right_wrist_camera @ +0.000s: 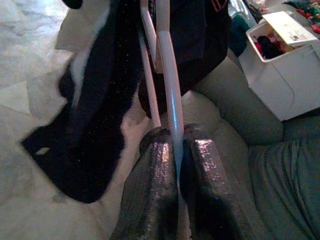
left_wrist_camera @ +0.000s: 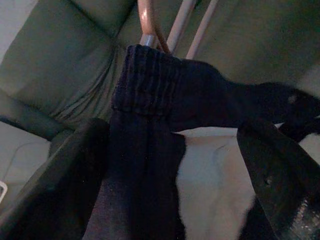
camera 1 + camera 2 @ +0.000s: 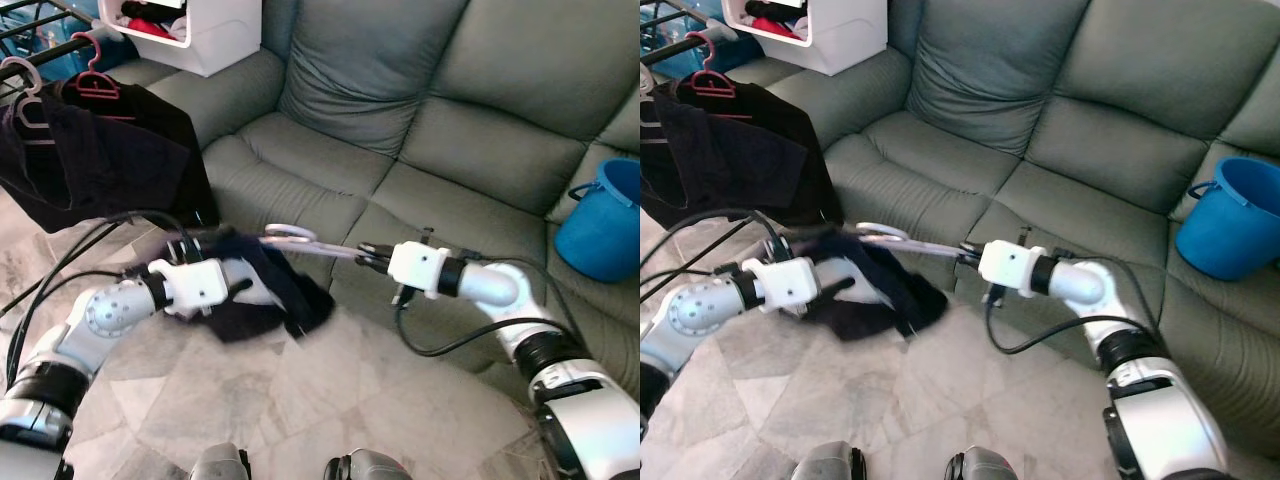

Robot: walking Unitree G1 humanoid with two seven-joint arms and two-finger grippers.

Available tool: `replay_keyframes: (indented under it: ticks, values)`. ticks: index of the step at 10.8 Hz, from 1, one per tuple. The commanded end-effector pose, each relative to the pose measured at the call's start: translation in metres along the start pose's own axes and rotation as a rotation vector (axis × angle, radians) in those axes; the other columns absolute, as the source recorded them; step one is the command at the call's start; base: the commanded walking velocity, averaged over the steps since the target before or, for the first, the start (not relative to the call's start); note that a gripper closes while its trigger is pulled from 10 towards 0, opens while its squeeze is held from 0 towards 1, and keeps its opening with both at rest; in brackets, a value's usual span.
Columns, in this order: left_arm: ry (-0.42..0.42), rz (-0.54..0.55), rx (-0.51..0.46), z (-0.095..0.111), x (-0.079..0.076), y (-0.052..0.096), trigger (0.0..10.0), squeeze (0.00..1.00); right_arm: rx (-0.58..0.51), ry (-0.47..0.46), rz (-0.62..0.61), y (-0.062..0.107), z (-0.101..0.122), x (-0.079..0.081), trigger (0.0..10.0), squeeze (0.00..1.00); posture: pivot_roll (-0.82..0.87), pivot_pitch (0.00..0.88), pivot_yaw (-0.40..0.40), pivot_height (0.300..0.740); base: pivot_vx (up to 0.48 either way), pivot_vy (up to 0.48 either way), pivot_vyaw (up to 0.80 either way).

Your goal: Hang hanger

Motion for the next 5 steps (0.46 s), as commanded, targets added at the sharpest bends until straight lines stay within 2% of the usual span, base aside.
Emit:
replay_keyframes:
  ticks: [1,2,3,4,5]
  values:
    - [-0.012,-0.028,0.014,-0.003,-0.003,-0.001,5.0,0.00,-0.050,0.023,-0.075,0.002,0.008,-0.010,0.0,0.00,-0.05,0.000,-0.077,0.740,0.000,0.000,0.00]
    - [-0.027,-0.006,0.022,-0.005,0.005,-0.002,8.7,0.00,-0.053,0.011,-0.061,0.001,0.007,-0.005,0.0,0.00,-0.05,0.000,-0.076,0.740,0.000,0.000,0.00]
    - [-0.029,-0.004,0.025,-0.005,0.009,-0.002,10.0,0.00,-0.054,0.018,-0.063,0.000,0.007,-0.004,0.0,0.00,-0.05,0.000,-0.076,0.740,0.000,0.000,0.00]
    - [-0.025,-0.012,0.021,-0.005,0.012,-0.003,0.0,0.00,-0.057,0.030,-0.059,-0.001,0.007,-0.002,0.0,0.00,-0.05,0.000,-0.075,0.740,0.000,0.000,0.00]
    - [-0.051,-0.054,0.020,-0.006,0.010,-0.004,0.0,0.00,-0.074,0.044,-0.044,-0.002,0.009,0.003,0.0,0.00,-0.05,0.000,-0.072,0.740,0.000,0.000,0.00]
Point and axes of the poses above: a point about 5 cm out from each wrist's last joint towards the gripper, its own y axis pointing back from the gripper into the wrist, its own z axis along the axis of the wrist's last joint, x = y × z, the point moved 4 cm from there along -y, pointing out of the wrist towards the gripper, and after that the axes turned 2 degrees about -y, right-handed, at the moved point
